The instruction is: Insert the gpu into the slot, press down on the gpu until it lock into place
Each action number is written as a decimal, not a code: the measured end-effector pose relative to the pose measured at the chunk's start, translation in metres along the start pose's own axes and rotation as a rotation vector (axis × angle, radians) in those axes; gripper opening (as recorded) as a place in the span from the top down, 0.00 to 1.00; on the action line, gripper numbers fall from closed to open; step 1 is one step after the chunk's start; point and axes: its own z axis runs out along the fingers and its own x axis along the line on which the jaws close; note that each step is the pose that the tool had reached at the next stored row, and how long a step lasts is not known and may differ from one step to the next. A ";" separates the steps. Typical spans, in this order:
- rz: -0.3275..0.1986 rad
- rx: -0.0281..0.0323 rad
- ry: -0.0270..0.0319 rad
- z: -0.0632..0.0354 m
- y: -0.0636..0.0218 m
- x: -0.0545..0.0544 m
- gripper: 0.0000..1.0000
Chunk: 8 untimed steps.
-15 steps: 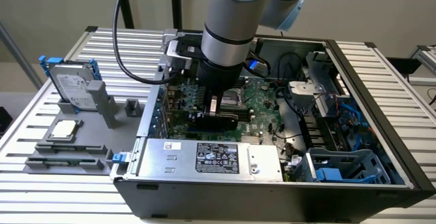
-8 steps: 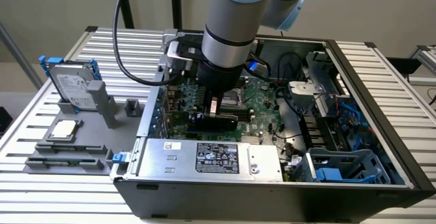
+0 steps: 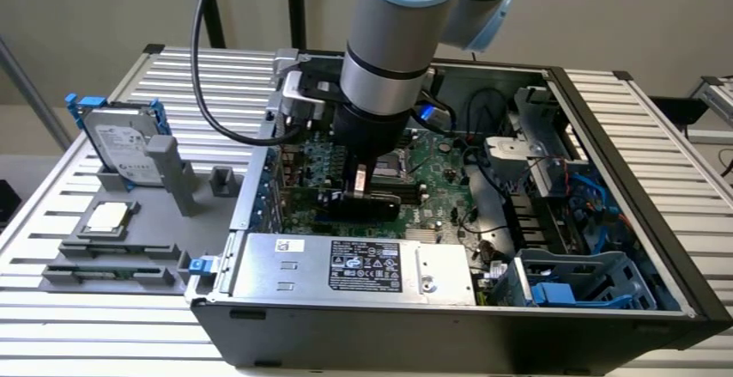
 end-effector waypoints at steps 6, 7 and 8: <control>0.000 0.0000 0.0000 0.0014 -0.0002 0.000 0.74; 0.000 -0.0001 -0.0002 0.0015 -0.0001 0.000 0.74; 0.000 0.0004 -0.0017 0.0016 -0.0001 0.000 0.73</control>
